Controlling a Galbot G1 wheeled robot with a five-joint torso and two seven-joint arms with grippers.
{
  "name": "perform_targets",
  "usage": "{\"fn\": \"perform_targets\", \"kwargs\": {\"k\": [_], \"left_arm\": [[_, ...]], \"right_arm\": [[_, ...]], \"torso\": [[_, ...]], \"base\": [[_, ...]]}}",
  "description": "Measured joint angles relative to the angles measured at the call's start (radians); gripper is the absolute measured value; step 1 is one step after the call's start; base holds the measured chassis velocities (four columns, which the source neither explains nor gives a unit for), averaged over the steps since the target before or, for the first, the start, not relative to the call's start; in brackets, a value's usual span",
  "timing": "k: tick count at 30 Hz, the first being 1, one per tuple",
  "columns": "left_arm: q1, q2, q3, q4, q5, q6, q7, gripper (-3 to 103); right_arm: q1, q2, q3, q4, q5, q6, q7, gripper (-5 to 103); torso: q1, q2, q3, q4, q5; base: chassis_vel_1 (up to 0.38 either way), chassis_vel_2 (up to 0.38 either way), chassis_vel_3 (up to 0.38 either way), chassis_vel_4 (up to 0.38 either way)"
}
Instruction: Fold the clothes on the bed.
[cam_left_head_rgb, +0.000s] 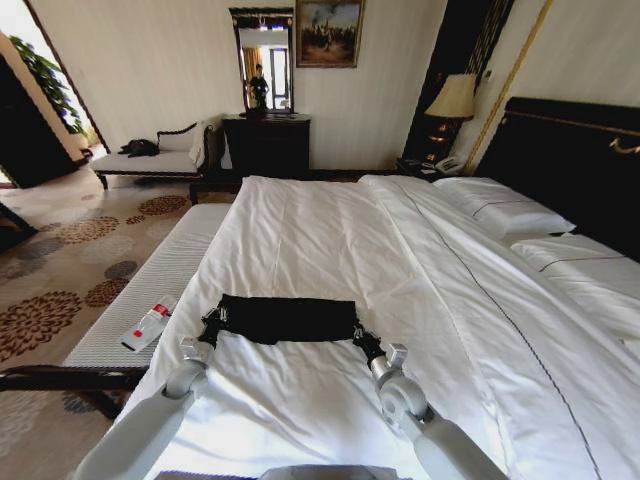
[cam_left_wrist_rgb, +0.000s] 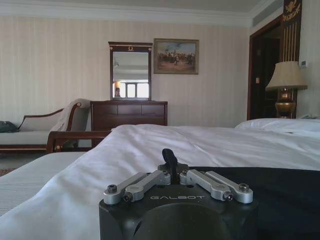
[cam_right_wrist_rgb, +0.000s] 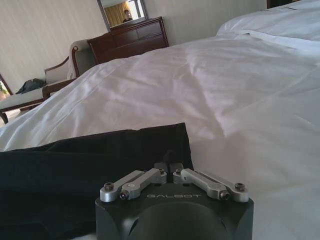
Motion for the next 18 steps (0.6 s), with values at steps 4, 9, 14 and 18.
{"fn": "perform_targets", "kwargs": {"k": [4,9,14,18], "left_arm": [[0.006,0.000,0.000,0.000,0.011,-0.005,0.001,3],[0.025,0.002,0.000,-0.011,0.019,-0.006,0.001,3],[0.060,0.007,-0.007,-0.025,0.029,-0.007,-0.001,10],[0.094,0.014,-0.023,-0.046,0.050,-0.005,-0.002,26]], "right_arm": [[0.012,-0.002,-0.003,0.000,0.004,0.000,0.007,1],[0.013,-0.011,-0.004,0.005,0.008,-0.003,0.013,1],[-0.006,-0.014,-0.004,0.009,-0.007,-0.005,0.014,1],[-0.023,-0.021,-0.002,0.021,-0.012,-0.006,0.016,11]], "torso": [[0.000,0.000,0.000,0.0001,0.0000],[0.000,0.000,0.000,0.0001,0.0000],[0.000,0.000,0.000,0.0001,0.0000],[0.000,0.000,0.000,0.0000,0.0000]], "base": [[0.000,0.000,0.000,0.000],[0.000,0.000,0.000,0.000],[0.000,0.000,0.000,0.000],[0.000,0.000,0.000,0.000]]}}
